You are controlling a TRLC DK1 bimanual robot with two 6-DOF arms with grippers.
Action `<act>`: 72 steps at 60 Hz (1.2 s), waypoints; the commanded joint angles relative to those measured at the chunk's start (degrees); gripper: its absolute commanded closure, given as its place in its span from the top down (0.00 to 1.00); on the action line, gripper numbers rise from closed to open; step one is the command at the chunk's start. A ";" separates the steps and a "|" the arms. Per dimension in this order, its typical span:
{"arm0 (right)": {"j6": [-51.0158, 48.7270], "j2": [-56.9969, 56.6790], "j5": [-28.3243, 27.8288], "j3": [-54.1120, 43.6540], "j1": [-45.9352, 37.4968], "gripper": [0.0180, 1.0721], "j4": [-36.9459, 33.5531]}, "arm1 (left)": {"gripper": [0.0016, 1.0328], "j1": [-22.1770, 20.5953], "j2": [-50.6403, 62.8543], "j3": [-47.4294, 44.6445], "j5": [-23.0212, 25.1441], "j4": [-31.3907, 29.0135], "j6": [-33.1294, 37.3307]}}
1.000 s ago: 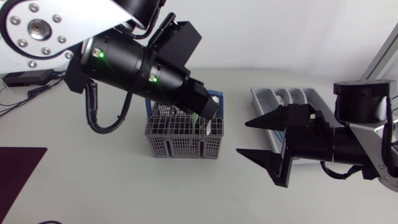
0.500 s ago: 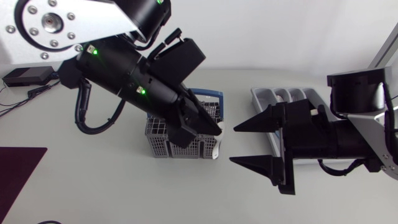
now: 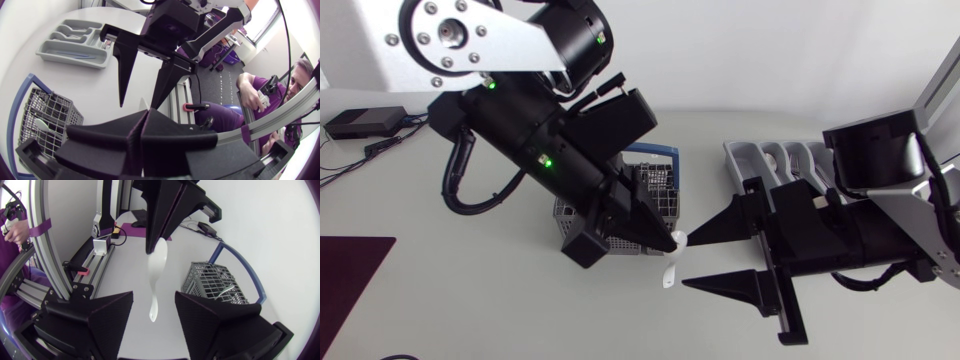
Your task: Unload the cutlery basket into the drawer organizer.
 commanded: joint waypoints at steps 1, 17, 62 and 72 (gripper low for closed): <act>-2.00 1.21 -0.93 1.20 0.76 0.47 -1.29 | 0.17 -0.28 1.44 2.16 1.73 -1.57 2.78; -4.64 1.48 -1.63 1.38 2.08 0.27 -4.10 | 0.17 -0.71 2.58 3.92 3.40 -3.51 3.92; -4.38 1.30 -1.81 2.43 3.05 0.06 -6.39 | 0.44 0.08 2.67 4.71 3.84 -4.47 3.66; -4.46 1.13 -1.46 2.25 2.43 0.06 -7.09 | 0.75 1.75 2.67 5.94 3.92 -4.39 2.43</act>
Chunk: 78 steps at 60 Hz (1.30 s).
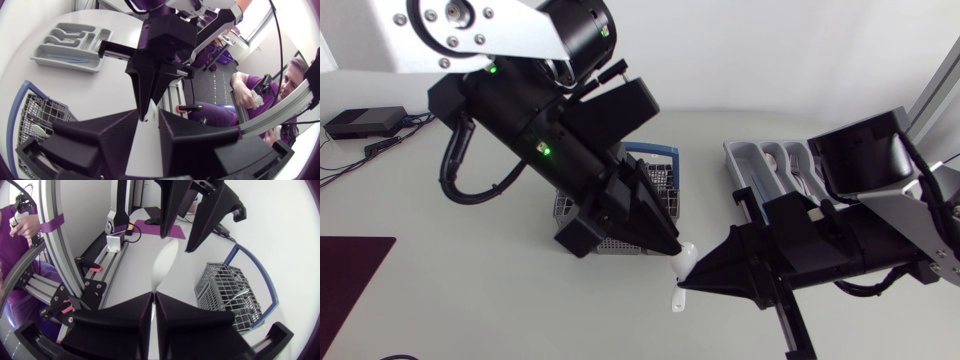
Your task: Unload the cutlery basket into the drawer organizer.
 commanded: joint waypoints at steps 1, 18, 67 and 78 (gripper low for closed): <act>-0.64 0.30 -0.43 0.57 -0.23 0.06 -1.06 | 0.76 1.38 1.10 2.64 0.80 -0.41 -0.11; -6.18 -1.46 0.45 -0.66 -8.14 0.06 -5.27 | 0.81 6.82 1.71 2.99 0.62 3.28 -6.61; -39.93 -1.90 13.19 -13.14 -53.50 0.06 4.74 | 0.81 10.78 3.12 -3.69 -21.09 14.01 -21.82; -45.20 5.13 17.24 -15.34 -57.54 0.06 15.82 | 0.81 11.66 1.89 -5.18 -22.67 14.01 -22.26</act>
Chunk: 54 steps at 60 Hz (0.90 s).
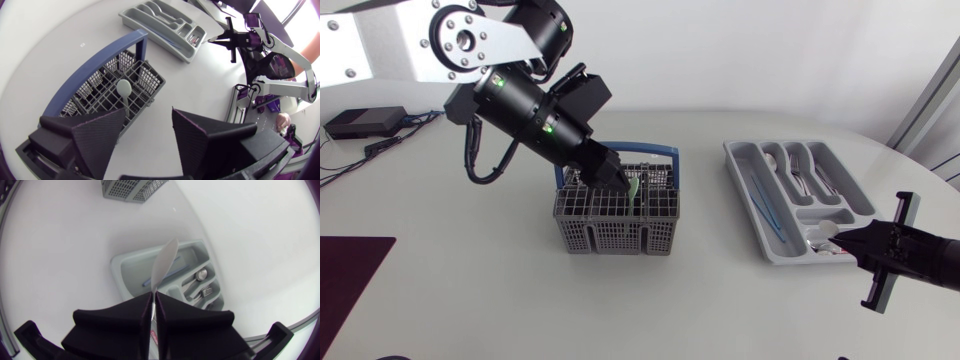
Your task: Unload the cutlery basket into the drawer organizer.
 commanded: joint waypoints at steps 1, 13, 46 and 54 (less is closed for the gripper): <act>-4.61 3.95 1.92 -2.51 -1.65 0.06 4.53 | 0.81 0.75 -0.85 -2.34 -1.01 0.24 -1.56; -9.53 11.34 8.25 -5.76 -3.06 0.06 19.56 | 0.81 1.81 -1.99 -4.36 -2.24 0.76 -1.74; -11.29 32.17 24.94 -9.63 4.59 0.07 50.67 | 0.81 3.04 -2.78 -6.39 -2.33 1.82 -1.74; -10.68 31.20 25.65 -10.16 5.64 0.27 51.20 | 0.81 3.83 -3.04 -6.83 -2.33 1.82 -1.65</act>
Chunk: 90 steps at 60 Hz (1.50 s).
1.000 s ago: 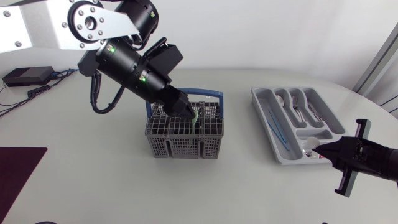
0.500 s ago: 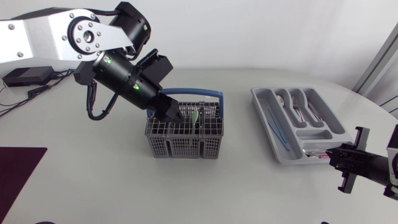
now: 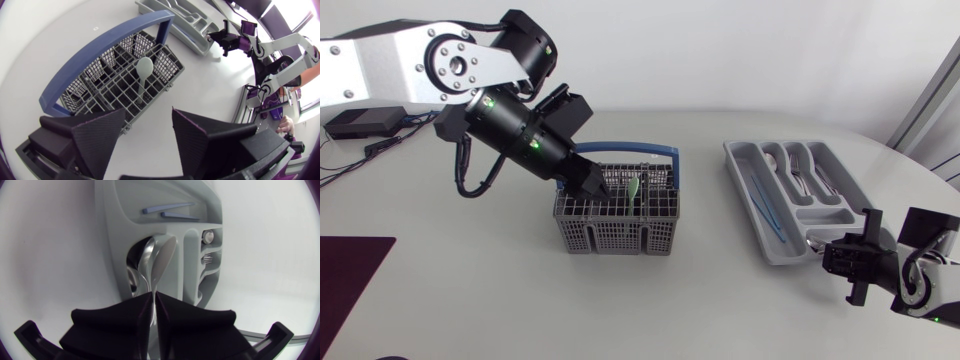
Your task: Unload the cutlery basket into the drawer organizer.
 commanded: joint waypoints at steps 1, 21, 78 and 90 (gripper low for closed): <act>-0.54 -0.06 0.67 -1.70 0.68 0.30 0.58 | 0.81 0.83 -1.71 -1.67 -0.05 0.31 -0.55; 3.16 -13.24 0.67 -1.70 1.47 0.86 -5.93 | 0.81 1.27 -2.94 -2.37 -0.23 0.31 -0.29; 77.95 -23.44 -7.07 26.34 41.90 0.85 -54.44 | 0.81 1.54 -15.24 -21.44 -9.90 16.66 -2.05; 88.06 -18.60 -8.21 30.30 47.97 0.85 -53.74 | 0.81 0.40 -19.11 -26.98 -10.07 22.99 -1.52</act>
